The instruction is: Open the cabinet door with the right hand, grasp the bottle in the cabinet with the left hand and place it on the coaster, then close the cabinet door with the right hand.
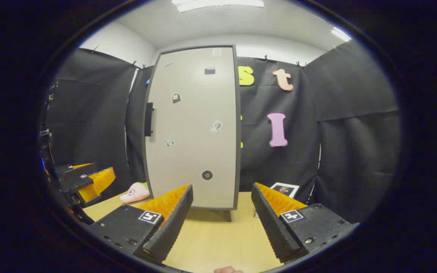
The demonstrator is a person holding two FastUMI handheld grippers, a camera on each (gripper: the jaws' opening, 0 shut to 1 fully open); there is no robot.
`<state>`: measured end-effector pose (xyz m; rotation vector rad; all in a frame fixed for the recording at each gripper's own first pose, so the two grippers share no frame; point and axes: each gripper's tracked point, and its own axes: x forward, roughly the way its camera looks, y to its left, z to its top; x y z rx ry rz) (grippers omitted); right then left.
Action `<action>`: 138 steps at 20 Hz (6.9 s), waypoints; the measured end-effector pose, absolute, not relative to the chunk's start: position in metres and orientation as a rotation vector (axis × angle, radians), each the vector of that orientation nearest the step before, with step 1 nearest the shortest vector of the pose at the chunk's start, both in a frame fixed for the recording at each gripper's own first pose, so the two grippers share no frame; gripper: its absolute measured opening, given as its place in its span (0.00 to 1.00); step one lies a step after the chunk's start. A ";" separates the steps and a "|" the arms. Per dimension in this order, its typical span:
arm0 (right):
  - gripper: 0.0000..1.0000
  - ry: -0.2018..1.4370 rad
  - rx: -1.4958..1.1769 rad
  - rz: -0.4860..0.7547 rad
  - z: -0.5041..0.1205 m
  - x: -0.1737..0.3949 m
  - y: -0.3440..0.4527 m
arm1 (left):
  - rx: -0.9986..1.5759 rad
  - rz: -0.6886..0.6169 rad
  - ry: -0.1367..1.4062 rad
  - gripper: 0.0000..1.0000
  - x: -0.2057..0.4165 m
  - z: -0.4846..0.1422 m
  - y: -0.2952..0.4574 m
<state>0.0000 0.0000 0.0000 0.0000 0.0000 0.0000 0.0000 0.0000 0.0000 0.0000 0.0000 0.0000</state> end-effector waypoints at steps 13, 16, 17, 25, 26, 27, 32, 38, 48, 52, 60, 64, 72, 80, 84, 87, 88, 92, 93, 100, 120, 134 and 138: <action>0.99 -0.023 0.008 0.011 0.006 -0.017 0.001 | 0.009 -0.005 -0.028 0.95 -0.008 0.013 -0.002; 0.99 -0.021 0.011 0.002 0.005 -0.016 -0.001 | 0.003 -0.017 -0.025 0.95 -0.009 0.011 -0.006; 0.99 -0.017 0.010 0.000 0.003 -0.017 -0.001 | 0.005 -0.021 -0.019 0.95 -0.009 0.009 -0.006; 0.99 -0.014 0.014 0.004 0.000 -0.017 0.004 | 0.017 -0.034 -0.012 0.95 -0.010 0.010 -0.008; 0.99 -0.017 0.014 0.007 0.003 -0.016 0.005 | 0.020 -0.031 -0.014 0.95 -0.009 0.010 -0.008; 0.99 -0.020 0.010 0.010 0.005 -0.014 0.005 | 0.021 -0.029 -0.017 0.95 -0.010 0.011 -0.007; 0.95 -0.026 -0.024 0.041 0.011 -0.010 0.012 | 0.022 -0.022 -0.019 0.95 -0.012 0.012 -0.006; 0.95 -0.033 -0.027 0.131 0.033 0.006 0.038 | 0.019 -0.023 -0.022 0.95 -0.021 0.011 -0.009; 0.99 -0.050 -0.030 0.364 0.097 0.106 0.144 | 0.028 -0.040 0.017 0.95 -0.042 -0.003 -0.013; 0.95 -0.044 -0.047 0.444 0.114 0.150 0.203 | 0.054 -0.028 0.017 0.95 -0.046 -0.006 -0.008; 0.99 0.009 -0.062 0.472 0.124 0.229 0.268 | 0.071 0.022 0.004 0.95 -0.056 -0.002 0.018; 0.99 0.023 -0.092 0.454 0.127 0.256 0.283 | 0.072 0.060 0.011 0.95 -0.057 -0.002 0.035; 0.71 0.034 -0.141 0.407 0.127 0.277 0.295 | 0.058 0.081 0.026 0.96 -0.052 -0.006 0.049; 0.25 0.012 -0.070 0.390 0.127 0.280 0.290 | 0.040 0.085 0.006 0.96 -0.054 0.000 0.053; 0.19 0.018 -0.081 0.426 0.126 0.273 0.288 | 0.039 0.091 0.007 0.95 -0.058 0.001 0.057; 0.19 0.029 -0.051 0.478 0.126 0.255 0.287 | 0.039 0.109 0.009 0.95 -0.062 0.002 0.062; 0.19 0.024 -0.047 0.494 0.127 0.247 0.285 | 0.038 0.114 0.007 0.95 -0.064 0.002 0.065; 0.19 0.018 -0.019 0.562 0.128 0.214 0.278 | 0.040 0.132 0.011 0.95 -0.069 0.003 0.075; 0.18 0.016 -0.018 0.569 0.130 0.206 0.274 | 0.040 0.140 0.007 0.95 -0.069 0.004 0.077; 0.18 0.016 -0.022 0.587 0.126 0.192 0.252 | 0.031 0.107 -0.006 0.95 -0.069 0.007 0.061; 0.07 -0.016 -0.038 0.211 0.122 0.174 0.183 | 0.037 -0.072 -0.004 0.95 -0.062 0.004 -0.025; 0.04 -0.030 -0.028 0.048 0.126 0.176 0.175 | 0.032 -0.079 0.000 0.95 -0.063 0.000 -0.032; 0.04 -0.026 -0.001 0.055 0.123 0.179 0.175 | 0.032 -0.082 0.006 0.95 -0.061 -0.003 -0.035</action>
